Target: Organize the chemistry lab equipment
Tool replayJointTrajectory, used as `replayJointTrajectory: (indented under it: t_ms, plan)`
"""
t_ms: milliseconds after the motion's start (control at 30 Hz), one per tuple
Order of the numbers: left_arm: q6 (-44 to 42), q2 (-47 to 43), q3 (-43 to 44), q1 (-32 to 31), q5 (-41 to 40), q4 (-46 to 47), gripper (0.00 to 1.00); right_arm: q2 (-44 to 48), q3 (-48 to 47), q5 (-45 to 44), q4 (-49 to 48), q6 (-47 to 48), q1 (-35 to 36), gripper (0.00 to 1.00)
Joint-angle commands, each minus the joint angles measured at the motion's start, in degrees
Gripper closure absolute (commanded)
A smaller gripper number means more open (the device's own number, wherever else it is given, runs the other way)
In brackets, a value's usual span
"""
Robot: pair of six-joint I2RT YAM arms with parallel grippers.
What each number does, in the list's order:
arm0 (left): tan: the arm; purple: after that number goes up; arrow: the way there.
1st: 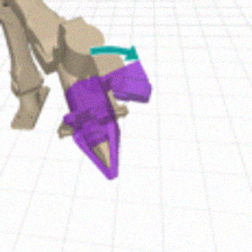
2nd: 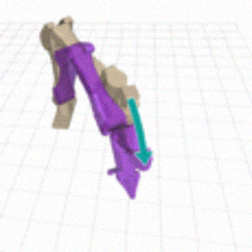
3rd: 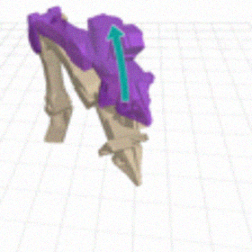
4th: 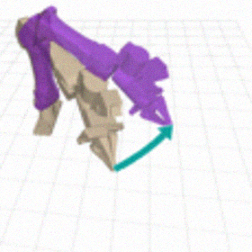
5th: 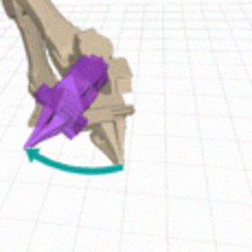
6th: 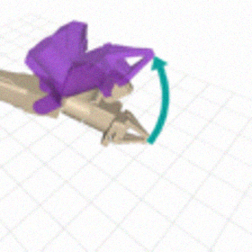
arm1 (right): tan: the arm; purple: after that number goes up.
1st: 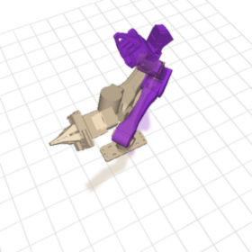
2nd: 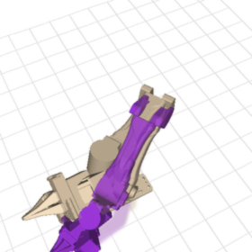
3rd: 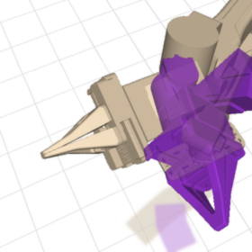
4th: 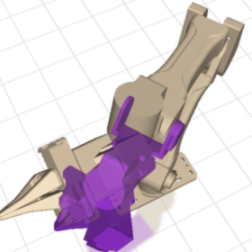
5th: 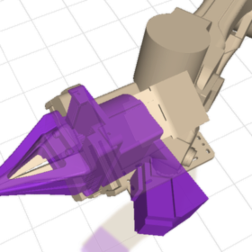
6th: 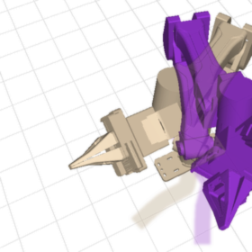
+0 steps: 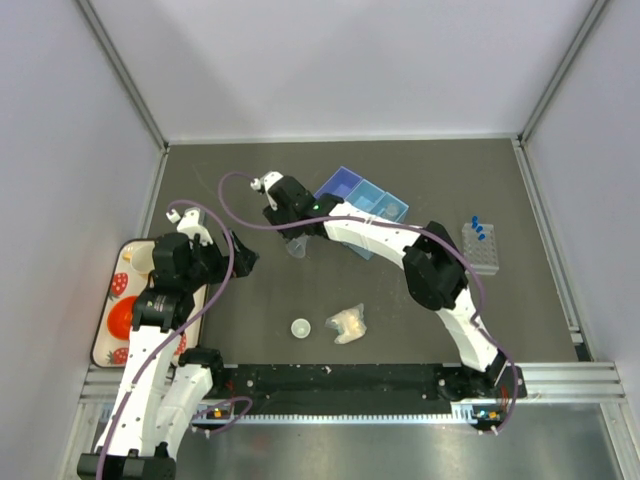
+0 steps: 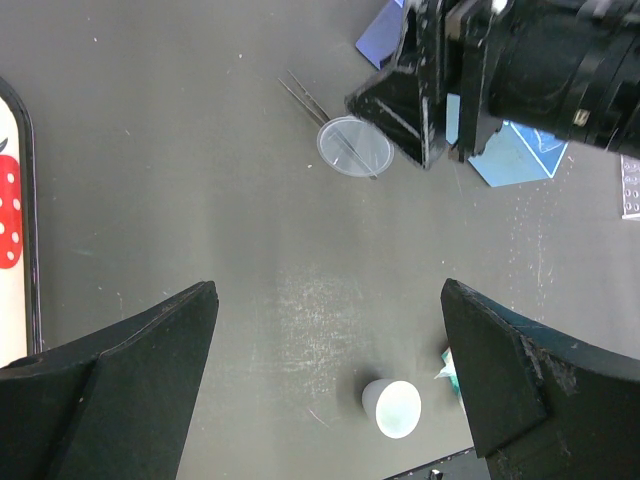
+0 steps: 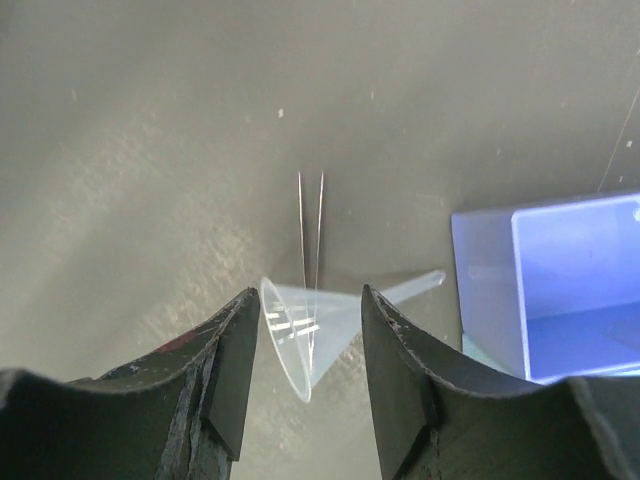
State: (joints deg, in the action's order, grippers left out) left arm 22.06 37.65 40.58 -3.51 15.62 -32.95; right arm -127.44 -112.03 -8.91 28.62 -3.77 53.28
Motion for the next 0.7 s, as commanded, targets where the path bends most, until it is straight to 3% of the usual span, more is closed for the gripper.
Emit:
replayJointTrajectory:
  t_ms: [0, 267, 667]
  plan:
    - [-0.97, -0.65, -0.5, 0.26, 0.2, 3.24, 0.01, 5.71, 2.6, -3.66, 0.29, 2.27, 1.57, 0.54]
    - [-0.97, -0.73, -0.59, 0.34, 0.47, 3.24, 0.01, 6.59, 4.8, -7.53, 1.79, 6.75, 3.59, 0.53]
    - [-0.97, -0.74, -0.59, 0.34, 0.38, 3.24, 0.01, 0.26, 1.29, -9.2, 3.02, 8.08, 4.03, 0.54]
